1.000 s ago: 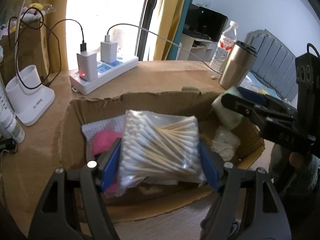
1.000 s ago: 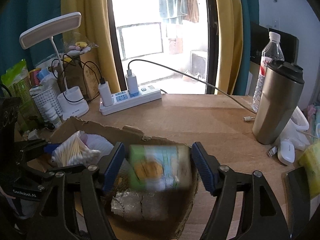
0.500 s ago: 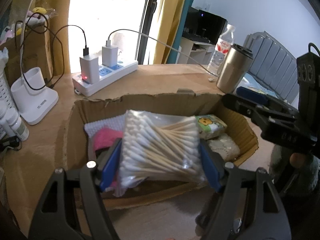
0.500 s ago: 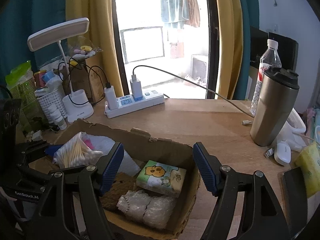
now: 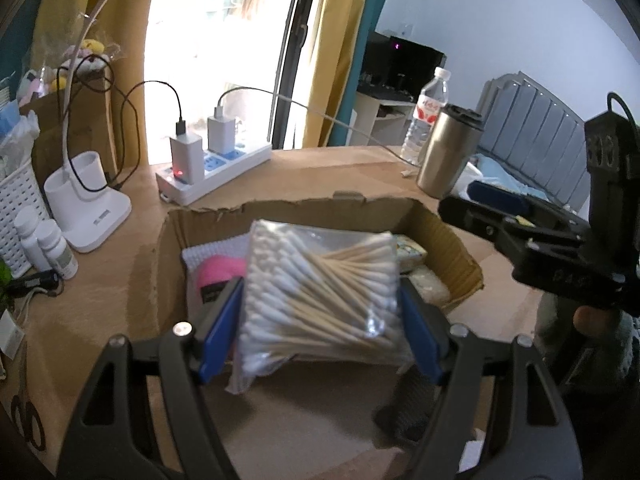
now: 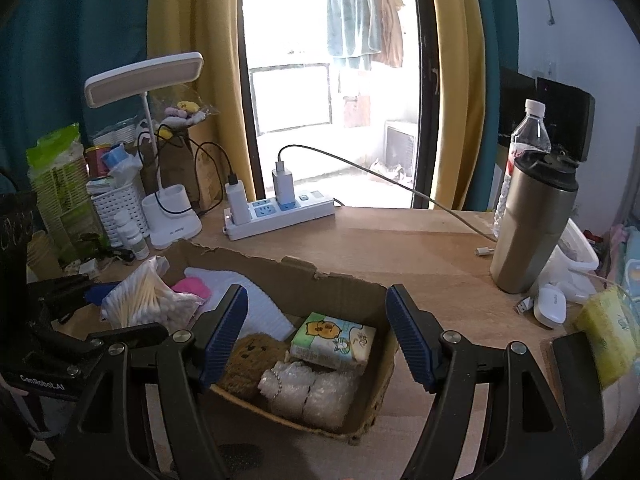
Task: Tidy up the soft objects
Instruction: 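Open both grippers to drop the swab bag and tissue pack into the box, then move both grippers back toward the white cloth and grey sock on the desk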
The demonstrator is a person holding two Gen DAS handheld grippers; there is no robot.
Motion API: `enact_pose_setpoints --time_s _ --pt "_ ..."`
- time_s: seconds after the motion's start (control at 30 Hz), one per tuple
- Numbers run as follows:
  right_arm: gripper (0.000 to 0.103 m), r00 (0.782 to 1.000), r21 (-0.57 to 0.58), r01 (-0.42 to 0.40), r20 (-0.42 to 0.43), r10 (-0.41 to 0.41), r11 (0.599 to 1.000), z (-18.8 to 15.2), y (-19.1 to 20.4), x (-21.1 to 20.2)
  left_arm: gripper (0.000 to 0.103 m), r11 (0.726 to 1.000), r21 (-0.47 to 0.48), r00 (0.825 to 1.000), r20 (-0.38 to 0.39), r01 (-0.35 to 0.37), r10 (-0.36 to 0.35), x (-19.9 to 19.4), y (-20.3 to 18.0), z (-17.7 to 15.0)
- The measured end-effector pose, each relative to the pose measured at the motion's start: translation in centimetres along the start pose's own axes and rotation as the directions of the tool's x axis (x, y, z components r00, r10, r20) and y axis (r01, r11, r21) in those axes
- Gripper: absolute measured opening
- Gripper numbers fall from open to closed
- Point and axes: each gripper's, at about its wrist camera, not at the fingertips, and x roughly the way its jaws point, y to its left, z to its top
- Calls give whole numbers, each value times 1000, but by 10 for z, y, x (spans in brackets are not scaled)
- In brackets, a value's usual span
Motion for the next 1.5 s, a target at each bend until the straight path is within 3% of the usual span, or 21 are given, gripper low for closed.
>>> enact_pose_setpoints --time_s 0.57,0.7,0.93,1.13,1.27,1.37,1.5 --pt "75 1000 -27 -2 13 2 1000 -17 20 -40 76 1000 -11 998 57 -23 24 -47 -9 -23" --pt "75 1000 -29 1 15 -1 1000 -23 22 -50 83 999 -13 997 76 -34 35 -55 -11 -29" --pt "75 1000 -26 11 6 -11 1000 -30 23 -60 83 999 -7 990 135 -39 40 -58 -11 -30" --pt "75 1000 0 14 -2 -14 1000 -35 14 -58 83 999 -8 997 67 -45 45 -43 -4 -34" --pt "75 1000 18 12 -25 -12 1000 -39 6 -48 85 999 5 998 -27 -52 52 -27 -1 -51" --pt "75 999 23 5 -32 -4 1000 -41 2 -42 91 999 -21 994 -100 -35 33 -9 0 -61" --pt "75 999 31 -7 -32 8 999 -41 -1 -38 91 998 -17 979 -196 -59 54 18 -5 -67"
